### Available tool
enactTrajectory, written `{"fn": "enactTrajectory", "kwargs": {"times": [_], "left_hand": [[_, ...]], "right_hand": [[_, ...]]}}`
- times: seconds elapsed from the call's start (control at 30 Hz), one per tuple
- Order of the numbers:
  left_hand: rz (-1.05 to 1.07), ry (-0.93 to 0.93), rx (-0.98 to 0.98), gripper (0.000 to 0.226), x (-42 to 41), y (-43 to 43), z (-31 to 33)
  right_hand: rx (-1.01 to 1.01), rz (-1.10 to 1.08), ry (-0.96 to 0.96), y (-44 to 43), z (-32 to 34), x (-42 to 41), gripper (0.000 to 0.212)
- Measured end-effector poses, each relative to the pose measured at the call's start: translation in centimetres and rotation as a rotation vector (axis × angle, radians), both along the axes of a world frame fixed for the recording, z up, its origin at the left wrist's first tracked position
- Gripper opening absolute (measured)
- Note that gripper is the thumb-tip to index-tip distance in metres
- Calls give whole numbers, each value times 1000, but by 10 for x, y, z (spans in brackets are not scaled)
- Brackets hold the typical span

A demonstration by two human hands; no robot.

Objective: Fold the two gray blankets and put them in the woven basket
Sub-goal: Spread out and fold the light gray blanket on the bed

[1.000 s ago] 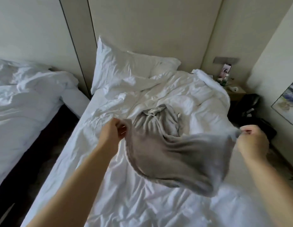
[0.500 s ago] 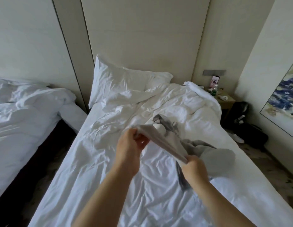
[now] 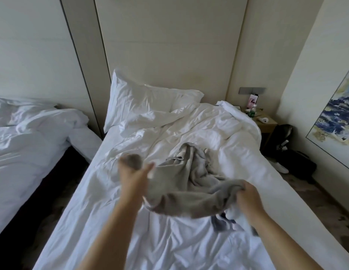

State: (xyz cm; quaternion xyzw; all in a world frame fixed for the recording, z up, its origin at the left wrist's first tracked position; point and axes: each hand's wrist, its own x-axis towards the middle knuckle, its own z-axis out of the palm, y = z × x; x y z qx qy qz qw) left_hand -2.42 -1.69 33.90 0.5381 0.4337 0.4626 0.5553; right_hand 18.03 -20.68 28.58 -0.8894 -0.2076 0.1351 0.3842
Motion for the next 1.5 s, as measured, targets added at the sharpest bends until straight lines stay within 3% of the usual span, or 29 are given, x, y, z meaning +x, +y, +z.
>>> {"fn": "enactTrajectory", "kwargs": {"times": [0.07, 0.1, 0.17, 0.2, 0.23, 0.33, 0.4, 0.47, 0.57, 0.67, 0.73, 0.8, 0.87, 0.93, 1.0, 1.07, 1.13, 1.23, 1.37, 1.43, 1.5], "left_hand": [[-373, 266, 319, 88, 19, -25, -19], [-560, 445, 426, 87, 27, -37, -26], [-786, 784, 578, 45, 32, -47, -39], [-749, 830, 585, 21, 31, -46, -42], [-676, 788, 549, 14, 30, -40, -45], [-328, 603, 501, 40, 20, -15, -37], [-153, 435, 357, 43, 11, 4, -21], [-10, 138, 92, 41, -8, 24, 3], [156, -99, 47, 36, -53, 53, 42], [57, -37, -54, 27, -56, 52, 53], [-99, 130, -168, 23, -36, 30, 46], [-242, 292, -52, 27, -13, 1, 34], [-400, 371, 26, 31, 4, -30, 26], [-545, 304, -100, 27, 7, -51, 32], [-615, 164, -284, 23, -1, -49, 48], [-637, 70, -403, 27, -17, -29, 60], [-584, 30, -445, 23, -38, -2, 69], [-297, 89, -299, 17, -58, 30, 59], [62, 461, 106, 28, -67, 49, 31], [43, 608, 205, 24, -65, 46, 26], [-93, 525, 136, 23, -52, 32, 27]], "right_hand": [[148, 264, 4, 25, 31, -36, 39], [157, 381, -54, 35, 45, -51, 41], [103, 540, -179, 47, 61, -66, 38], [59, 557, -243, 49, 63, -66, 33], [15, 534, -299, 49, 59, -59, 28], [-128, 373, -376, 40, 32, -37, 23], [-235, 265, -395, 24, 0, -18, 29], [-353, 97, -353, -6, -27, 12, 30], [-528, -69, -194, -53, -50, 44, 37], [-486, -16, -115, -43, -42, 39, 27], [-397, 173, -24, -13, -23, 9, 19], [-330, 492, -61, 19, 0, -31, 7], [-179, 733, -103, 51, 2, -62, 27], [-266, 897, -225, 77, 3, -86, 29], [-222, 778, -382, 84, 2, -91, 24], [-117, 505, -419, 79, -6, -73, 24], [-193, 330, -429, 63, -17, -46, 14], [-222, 106, -301, 26, -32, 0, 13], [28, -323, -72, -5, -17, 50, 25], [261, -383, 42, 3, 12, 60, 23], [358, -201, 119, 23, 40, 49, 25]]}}
